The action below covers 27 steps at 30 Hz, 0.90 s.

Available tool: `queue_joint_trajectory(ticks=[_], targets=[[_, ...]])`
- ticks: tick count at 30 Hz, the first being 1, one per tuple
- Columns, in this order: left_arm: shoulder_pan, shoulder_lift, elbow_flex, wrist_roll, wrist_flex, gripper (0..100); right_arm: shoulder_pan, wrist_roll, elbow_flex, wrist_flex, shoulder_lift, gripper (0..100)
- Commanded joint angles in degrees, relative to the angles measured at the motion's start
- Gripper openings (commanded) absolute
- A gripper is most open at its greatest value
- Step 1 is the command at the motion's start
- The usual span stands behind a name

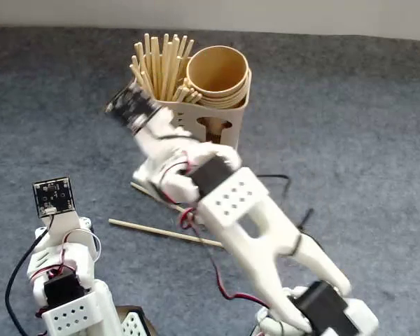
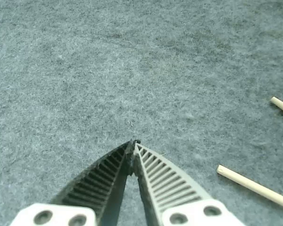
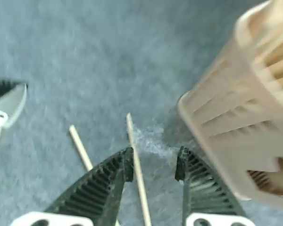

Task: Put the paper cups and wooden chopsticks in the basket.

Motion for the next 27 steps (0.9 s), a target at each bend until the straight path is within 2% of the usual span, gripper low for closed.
queue_joint_trajectory(ticks=[1,8,16,24,27], targets=[[-0.57,-0.04,1.19,-0.26,0.09,2,-3.56,0.0,1.45,-3.03,6.11,14.8],[-0.57,-0.04,1.19,-0.26,0.09,2,-2.77,0.0,2.59,-12.7,20.62,14.8],[-0.57,-0.04,1.19,-0.26,0.0,2,-2.33,0.0,-1.54,-13.23,29.93,14.8],[-0.57,-0.04,1.19,-0.26,0.0,2,1.36,0.0,-5.23,-13.14,36.09,14.5],[-0.57,-0.04,1.19,-0.26,0.0,2,1.36,0.26,-4.97,-12.79,37.14,7.0]])
